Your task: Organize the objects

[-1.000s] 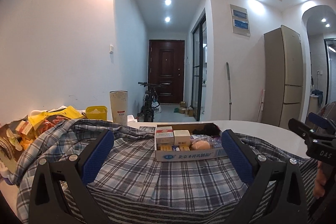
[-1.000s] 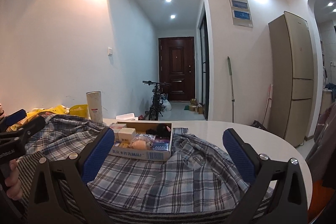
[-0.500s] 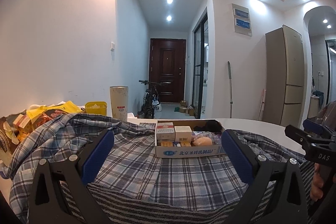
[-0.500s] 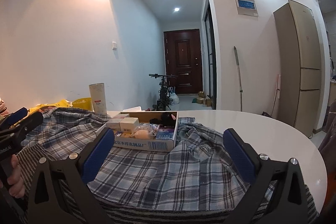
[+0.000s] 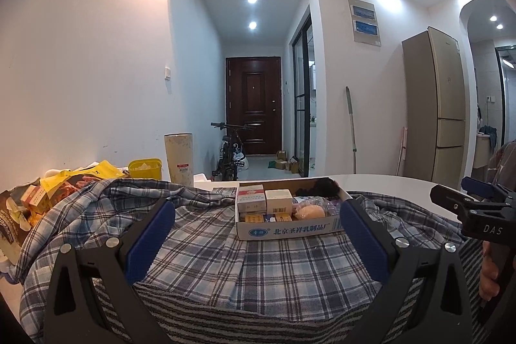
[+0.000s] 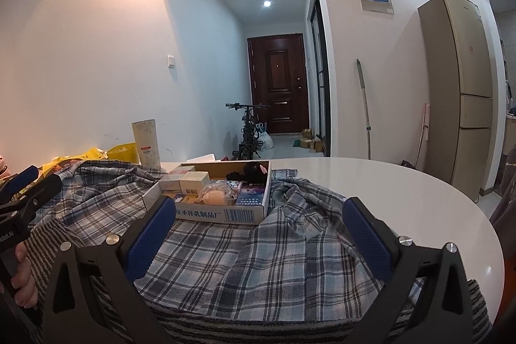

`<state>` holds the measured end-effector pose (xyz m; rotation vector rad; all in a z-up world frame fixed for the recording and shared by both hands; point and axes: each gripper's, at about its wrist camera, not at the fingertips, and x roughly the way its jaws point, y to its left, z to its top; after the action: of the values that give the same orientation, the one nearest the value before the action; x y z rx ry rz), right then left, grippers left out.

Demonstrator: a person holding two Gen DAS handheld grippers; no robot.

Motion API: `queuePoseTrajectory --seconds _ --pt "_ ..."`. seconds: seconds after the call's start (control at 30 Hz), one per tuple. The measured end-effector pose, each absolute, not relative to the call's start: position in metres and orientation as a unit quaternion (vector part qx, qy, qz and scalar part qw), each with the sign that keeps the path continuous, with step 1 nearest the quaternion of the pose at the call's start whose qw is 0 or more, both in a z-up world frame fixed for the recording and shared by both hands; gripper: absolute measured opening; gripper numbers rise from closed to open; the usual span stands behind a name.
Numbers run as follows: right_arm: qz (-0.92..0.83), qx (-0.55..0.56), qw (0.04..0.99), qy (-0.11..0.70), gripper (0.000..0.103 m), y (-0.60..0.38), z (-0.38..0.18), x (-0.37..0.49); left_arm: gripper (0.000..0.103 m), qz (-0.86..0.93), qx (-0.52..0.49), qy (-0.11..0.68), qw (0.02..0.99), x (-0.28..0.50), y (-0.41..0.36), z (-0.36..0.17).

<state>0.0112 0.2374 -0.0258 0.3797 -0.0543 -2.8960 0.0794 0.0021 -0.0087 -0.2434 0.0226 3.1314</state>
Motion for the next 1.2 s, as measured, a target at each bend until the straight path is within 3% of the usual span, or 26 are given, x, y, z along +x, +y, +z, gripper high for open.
queuePoseTrajectory --seconds 1.2 --pt "-0.985 0.132 0.110 -0.017 0.103 0.2323 -0.0277 0.0083 0.103 0.997 -0.079 0.005 0.000 0.0786 0.0035 -0.0107"
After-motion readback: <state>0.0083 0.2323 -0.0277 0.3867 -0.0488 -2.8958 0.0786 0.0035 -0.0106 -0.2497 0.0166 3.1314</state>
